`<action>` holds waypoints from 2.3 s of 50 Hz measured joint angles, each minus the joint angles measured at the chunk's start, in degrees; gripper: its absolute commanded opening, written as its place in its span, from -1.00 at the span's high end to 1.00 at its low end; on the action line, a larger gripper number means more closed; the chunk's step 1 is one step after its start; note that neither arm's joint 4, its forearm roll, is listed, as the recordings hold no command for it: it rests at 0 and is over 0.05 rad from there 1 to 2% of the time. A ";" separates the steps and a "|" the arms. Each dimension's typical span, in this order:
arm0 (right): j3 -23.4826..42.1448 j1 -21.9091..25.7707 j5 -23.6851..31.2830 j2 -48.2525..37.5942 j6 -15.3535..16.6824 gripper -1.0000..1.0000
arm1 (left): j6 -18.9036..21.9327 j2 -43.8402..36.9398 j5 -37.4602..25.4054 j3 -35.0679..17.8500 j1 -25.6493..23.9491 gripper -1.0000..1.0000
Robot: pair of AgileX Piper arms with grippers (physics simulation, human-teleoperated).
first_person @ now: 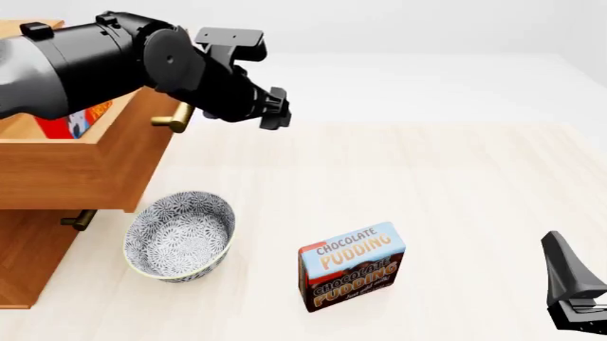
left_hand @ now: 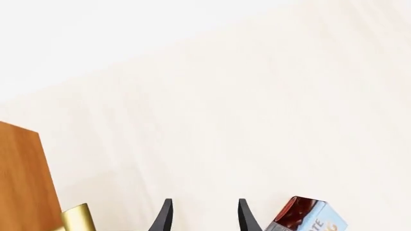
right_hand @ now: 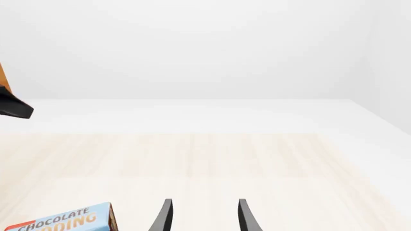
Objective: Put the butter at the back in the top drawer of the cabinet and close it.
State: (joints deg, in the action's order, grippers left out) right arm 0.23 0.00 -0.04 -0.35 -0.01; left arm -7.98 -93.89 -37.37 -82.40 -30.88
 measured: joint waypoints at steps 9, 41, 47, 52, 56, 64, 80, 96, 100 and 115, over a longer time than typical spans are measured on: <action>0.00 0.00 0.00 0.00 0.00 -1.00 | 0.82 -0.59 0.30 0.43 1.33 -1.00; 0.00 0.00 0.00 0.00 0.00 -1.00 | 1.51 1.23 0.22 2.49 5.43 -1.00; 0.00 0.00 0.00 0.00 0.00 -1.00 | 1.36 1.67 0.35 2.96 6.17 -1.00; 0.00 0.00 0.00 0.00 0.00 -1.00 | 1.28 2.07 0.56 3.46 7.08 -1.00; 0.00 0.00 0.00 0.00 0.00 -1.00 | 1.49 2.49 1.02 4.17 8.21 -1.00; 0.00 0.00 0.00 0.00 0.00 -1.00 | 1.49 3.27 2.04 5.77 10.40 -1.00; 0.00 0.01 0.00 0.00 0.00 -1.00 | 1.27 4.58 3.73 8.32 13.62 -1.00; 0.00 0.00 0.00 0.00 0.00 -1.00 | 2.08 5.85 4.87 10.29 17.75 -1.00; 0.00 0.01 0.00 0.00 0.00 -1.00 | 2.19 6.24 4.90 10.63 18.86 -1.00; 0.00 0.00 0.00 0.00 0.01 -1.00 | 2.24 7.71 4.76 11.64 22.82 -1.00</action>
State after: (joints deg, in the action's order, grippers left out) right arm 0.23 0.01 -0.04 -0.35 0.00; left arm -5.75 -86.18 -32.61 -70.76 -8.07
